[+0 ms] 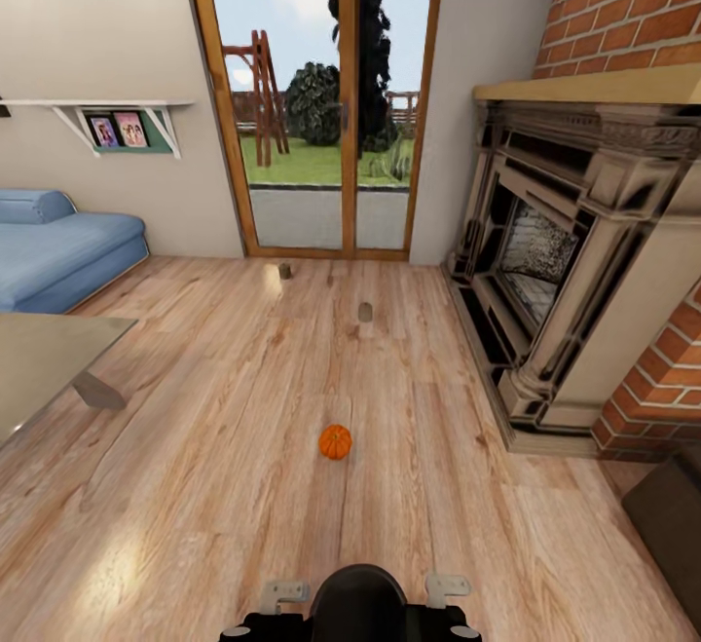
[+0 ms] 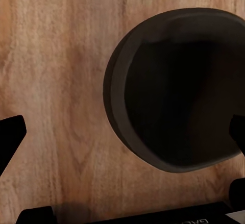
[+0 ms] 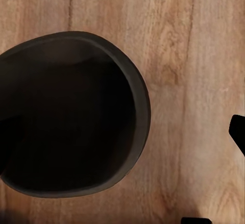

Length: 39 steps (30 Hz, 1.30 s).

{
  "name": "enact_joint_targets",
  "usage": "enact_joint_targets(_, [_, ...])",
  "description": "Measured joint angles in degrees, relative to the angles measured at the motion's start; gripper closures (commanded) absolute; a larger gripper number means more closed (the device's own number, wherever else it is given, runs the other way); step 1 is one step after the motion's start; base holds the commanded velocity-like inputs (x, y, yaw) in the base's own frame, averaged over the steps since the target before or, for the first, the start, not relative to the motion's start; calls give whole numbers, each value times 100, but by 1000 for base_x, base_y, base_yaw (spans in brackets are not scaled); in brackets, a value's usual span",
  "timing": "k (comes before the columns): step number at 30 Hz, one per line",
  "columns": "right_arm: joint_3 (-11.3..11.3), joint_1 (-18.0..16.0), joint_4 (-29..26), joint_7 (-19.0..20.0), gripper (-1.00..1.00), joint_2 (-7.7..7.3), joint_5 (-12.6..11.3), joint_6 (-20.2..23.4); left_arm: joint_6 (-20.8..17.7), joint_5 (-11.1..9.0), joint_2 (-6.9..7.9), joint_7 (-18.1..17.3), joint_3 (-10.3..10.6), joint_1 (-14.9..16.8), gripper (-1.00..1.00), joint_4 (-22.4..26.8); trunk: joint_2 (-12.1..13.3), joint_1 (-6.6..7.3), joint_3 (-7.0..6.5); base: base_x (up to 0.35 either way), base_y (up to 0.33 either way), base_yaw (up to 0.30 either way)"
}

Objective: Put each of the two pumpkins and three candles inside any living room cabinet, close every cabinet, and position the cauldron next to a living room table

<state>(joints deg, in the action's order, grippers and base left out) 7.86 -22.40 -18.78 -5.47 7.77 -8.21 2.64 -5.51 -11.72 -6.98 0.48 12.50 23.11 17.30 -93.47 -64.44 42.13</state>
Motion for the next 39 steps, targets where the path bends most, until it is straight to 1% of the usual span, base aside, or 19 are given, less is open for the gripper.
enact_joint_targets(22, [0,0,-3,22,-100,-5,-2,-91,0,0,0,0,0,2,-100,0,-883,-483,395,0,0,0])
enact_joint_targets(39, [-5,1,-4,140,-100,-8,-10,-121,0,-2,0,0,0,0,-100,0,-1564,-857,700,0,0,0])
